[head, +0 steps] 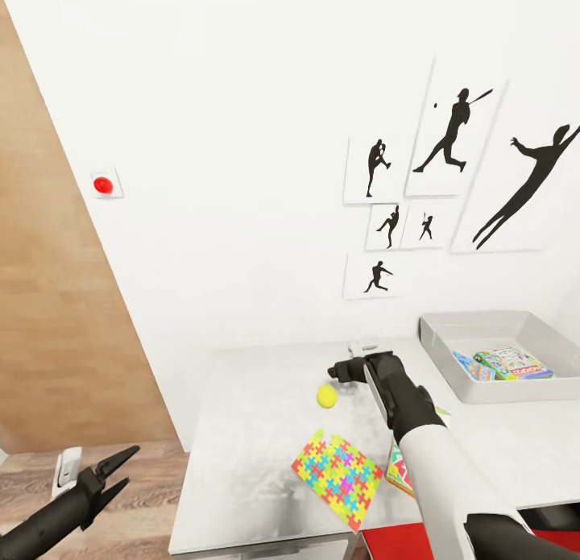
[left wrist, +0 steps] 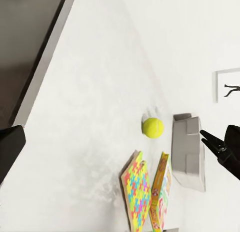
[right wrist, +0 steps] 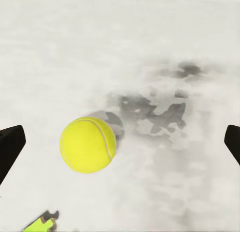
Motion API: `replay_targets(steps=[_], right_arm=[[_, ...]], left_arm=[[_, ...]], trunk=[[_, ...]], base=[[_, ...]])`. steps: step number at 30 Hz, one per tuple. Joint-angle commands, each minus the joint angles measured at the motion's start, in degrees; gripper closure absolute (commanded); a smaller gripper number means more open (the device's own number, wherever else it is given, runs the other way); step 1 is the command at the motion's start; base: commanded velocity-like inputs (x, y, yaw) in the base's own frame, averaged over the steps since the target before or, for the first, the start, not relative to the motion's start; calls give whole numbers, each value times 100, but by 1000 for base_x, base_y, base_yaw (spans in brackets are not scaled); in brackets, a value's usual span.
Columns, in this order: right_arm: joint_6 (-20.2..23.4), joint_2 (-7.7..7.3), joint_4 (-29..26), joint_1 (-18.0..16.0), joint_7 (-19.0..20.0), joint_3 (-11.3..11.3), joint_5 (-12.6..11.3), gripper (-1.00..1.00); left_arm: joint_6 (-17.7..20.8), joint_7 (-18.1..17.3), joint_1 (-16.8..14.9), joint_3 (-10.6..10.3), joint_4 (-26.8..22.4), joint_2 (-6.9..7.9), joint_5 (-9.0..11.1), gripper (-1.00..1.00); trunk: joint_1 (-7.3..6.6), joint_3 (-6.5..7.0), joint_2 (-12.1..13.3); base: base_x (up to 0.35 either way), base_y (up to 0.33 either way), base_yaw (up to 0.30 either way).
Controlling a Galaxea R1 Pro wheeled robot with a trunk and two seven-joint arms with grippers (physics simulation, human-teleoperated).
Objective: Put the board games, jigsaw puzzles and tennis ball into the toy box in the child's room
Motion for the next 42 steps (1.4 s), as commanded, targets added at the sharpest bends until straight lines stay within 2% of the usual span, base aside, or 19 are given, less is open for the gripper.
replay_targets(steps=[1, 3, 4, 8, 9, 13, 15, 17, 21, 25, 28, 33, 37, 42], right_arm=[[32, 15, -1, -5, 45, -28, 61, -100], [66, 26, 24, -6, 37, -26, 64, -100], [103, 34, 68, -7, 33, -24, 66, -100], [146, 49, 219, -5, 28, -23, 69, -100], [151, 69, 369, -16, 21, -19, 67, -100], [136, 132, 728, -160, 13, -15, 61, -100], [127, 160, 983, -340, -10, -18, 50, -100], [116, 174, 1171, -473, -65, -23, 42, -100], [7, 206, 1561, -749, -383, -35, 25, -100], [-131, 235, 1987, -1081, -599, -52, -21, -100], [-162, 241, 2163, -1199, -648, -56, -69, -100], [-121, 249, 2313, -1234, -663, -56, -97, -100], [-73, 249, 2422, -1238, -668, -69, -175, -100], [-71, 249, 2396, -1238, -670, -70, -196, -100]], left_arm=[[38, 73, -27, 4, -3, 24, -20, -100], [50, 339, -66, 3, -3, 71, -113, -100], [56, 688, -95, 4, 0, 103, -203, -100], [61, 1363, -139, 2, 38, 118, -297, -100], [62, 1689, -167, 0, 37, 103, -290, -100], [64, 2345, -255, 2, 13, 44, -241, -100], [68, 2720, -310, -2, -29, -41, -82, -100], [68, 2908, -338, -11, -77, -85, 37, -100], [71, 3164, -379, -28, -172, -139, 196, -100], [72, 3265, -408, -42, -206, -160, 249, -100], [72, 3291, -415, -46, -213, -164, 233, -100], [72, 3305, -416, -38, -190, -159, 201, -100], [66, 3548, -417, -11, -105, -145, 195, -100], [64, 3587, -416, -12, -92, -147, 196, -100]], trunk=[[4, -11, -12], [4, -11, -12], [4, -11, -12], [4, -11, -12], [4, -11, -12], [4, -11, -12], [4, -11, -12], [4, -11, -12], [48, -47, -92], [135, -119, -253], [201, -173, -373], [311, -263, -574], [399, -335, -734], [509, -424, -935]], base=[[0, 0, 0], [0, 0, 0], [0, 0, 0], [0, 0, 0], [0, 0, 0], [0, 0, 0], [0, 0, 0], [0, 0, 0], [0, 0, 0], [0, 0, 0], [0, 0, 0], [0, 0, 0], [0, 0, 0], [0, 0, 0]])
